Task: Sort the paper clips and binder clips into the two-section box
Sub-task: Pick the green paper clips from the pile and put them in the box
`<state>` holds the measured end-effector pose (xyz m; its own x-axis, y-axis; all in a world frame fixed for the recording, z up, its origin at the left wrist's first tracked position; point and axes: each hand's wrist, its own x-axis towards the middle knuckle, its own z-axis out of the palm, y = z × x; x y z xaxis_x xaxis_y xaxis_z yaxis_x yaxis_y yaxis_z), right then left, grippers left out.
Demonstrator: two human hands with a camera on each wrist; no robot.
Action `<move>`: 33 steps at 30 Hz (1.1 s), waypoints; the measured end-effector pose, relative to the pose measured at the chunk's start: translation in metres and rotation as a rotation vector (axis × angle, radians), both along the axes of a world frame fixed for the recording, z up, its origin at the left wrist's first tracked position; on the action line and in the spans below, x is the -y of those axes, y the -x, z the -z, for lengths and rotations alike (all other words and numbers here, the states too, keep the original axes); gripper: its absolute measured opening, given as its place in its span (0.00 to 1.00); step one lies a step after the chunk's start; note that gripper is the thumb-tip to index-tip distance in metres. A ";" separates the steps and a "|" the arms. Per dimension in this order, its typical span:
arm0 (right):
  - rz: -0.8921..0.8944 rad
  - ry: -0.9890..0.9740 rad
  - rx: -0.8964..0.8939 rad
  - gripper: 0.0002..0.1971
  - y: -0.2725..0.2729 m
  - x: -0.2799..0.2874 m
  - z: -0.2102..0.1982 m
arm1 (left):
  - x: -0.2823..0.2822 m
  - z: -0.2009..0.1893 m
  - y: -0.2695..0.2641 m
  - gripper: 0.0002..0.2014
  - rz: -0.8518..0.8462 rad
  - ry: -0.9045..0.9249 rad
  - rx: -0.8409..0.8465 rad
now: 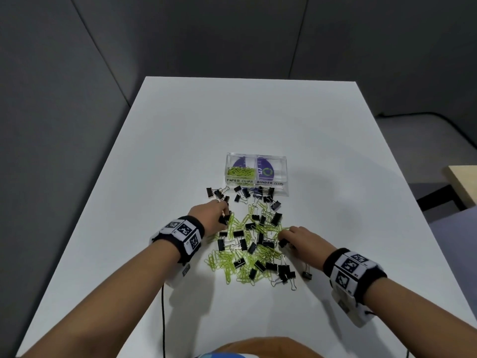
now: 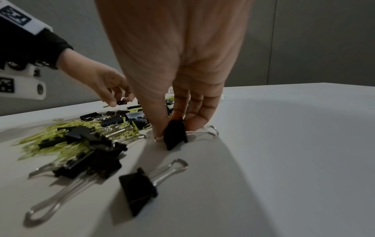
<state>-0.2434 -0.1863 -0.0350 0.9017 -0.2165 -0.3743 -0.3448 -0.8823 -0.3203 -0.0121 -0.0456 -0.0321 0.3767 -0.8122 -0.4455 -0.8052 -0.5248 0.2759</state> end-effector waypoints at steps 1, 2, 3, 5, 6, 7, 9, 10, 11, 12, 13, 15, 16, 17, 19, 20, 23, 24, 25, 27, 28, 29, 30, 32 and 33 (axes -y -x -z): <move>-0.008 -0.011 -0.008 0.12 -0.001 0.000 -0.001 | 0.002 -0.004 -0.003 0.17 0.008 -0.011 -0.026; -0.014 -0.026 -0.014 0.12 -0.001 0.000 -0.002 | 0.004 -0.007 -0.007 0.17 0.017 -0.030 -0.059; -0.007 -0.043 -0.024 0.11 -0.001 0.000 -0.002 | 0.006 -0.011 -0.010 0.18 0.027 -0.051 -0.089; 0.043 -0.103 -0.046 0.10 -0.001 0.001 -0.002 | 0.010 -0.016 -0.018 0.17 0.026 -0.050 -0.101; 0.071 -0.135 -0.057 0.09 -0.001 0.002 -0.002 | 0.012 -0.017 -0.023 0.16 0.005 -0.019 -0.083; 0.090 -0.155 -0.074 0.09 -0.001 0.004 -0.002 | 0.015 -0.016 -0.027 0.15 -0.030 0.021 -0.061; 0.089 -0.169 -0.105 0.05 -0.002 0.008 -0.003 | 0.019 -0.013 -0.033 0.14 -0.106 0.085 -0.028; 0.090 -0.191 -0.115 0.04 -0.002 0.010 -0.004 | 0.022 -0.012 -0.035 0.13 -0.132 0.104 -0.024; 0.104 -0.229 -0.124 0.06 -0.003 0.013 -0.006 | 0.024 -0.011 -0.035 0.13 -0.146 0.118 -0.026; 0.118 -0.270 -0.127 0.09 -0.004 0.016 -0.007 | 0.026 -0.009 -0.035 0.14 -0.150 0.135 -0.029; 0.132 -0.283 -0.131 0.11 -0.006 0.021 -0.008 | 0.028 -0.007 -0.034 0.15 -0.149 0.156 -0.030; 0.152 -0.252 -0.102 0.10 -0.013 0.029 -0.015 | 0.028 -0.006 -0.030 0.17 -0.115 0.194 0.004; 0.173 -0.242 -0.071 0.09 -0.019 0.034 -0.018 | 0.028 -0.005 -0.028 0.17 -0.082 0.202 0.023; 0.208 -0.240 -0.033 0.09 -0.025 0.039 -0.022 | 0.027 -0.005 -0.025 0.17 -0.034 0.202 0.034; 0.283 -0.237 0.061 0.07 -0.040 0.048 -0.028 | 0.025 -0.004 -0.019 0.17 0.088 0.158 0.026; 0.314 -0.225 0.108 0.07 -0.047 0.052 -0.030 | 0.024 -0.002 -0.017 0.19 0.142 0.114 0.023; 0.373 -0.168 0.169 0.04 -0.067 0.059 -0.032 | 0.020 0.004 -0.013 0.21 0.213 0.020 0.056; 0.390 -0.158 0.166 0.03 -0.073 0.058 -0.031 | 0.019 0.006 -0.012 0.21 0.208 0.019 0.064; 0.409 -0.161 0.158 0.03 -0.077 0.056 -0.029 | 0.018 0.007 -0.011 0.20 0.197 0.025 0.070; 0.458 -0.211 0.162 0.07 -0.082 0.051 -0.024 | 0.017 0.009 -0.008 0.19 0.179 0.043 0.089; 0.485 -0.254 0.179 0.12 -0.081 0.048 -0.021 | 0.018 0.009 -0.006 0.19 0.177 0.048 0.104; 0.505 -0.291 0.204 0.16 -0.079 0.045 -0.019 | 0.019 0.009 -0.005 0.18 0.181 0.048 0.120; 0.508 -0.307 0.238 0.18 -0.076 0.042 -0.018 | 0.020 0.009 -0.004 0.18 0.190 0.046 0.137; 0.451 -0.260 0.281 0.18 -0.066 0.039 -0.018 | 0.022 0.008 -0.002 0.18 0.210 0.037 0.156; 0.388 -0.216 0.264 0.16 -0.059 0.038 -0.020 | 0.023 0.006 -0.002 0.18 0.213 0.035 0.157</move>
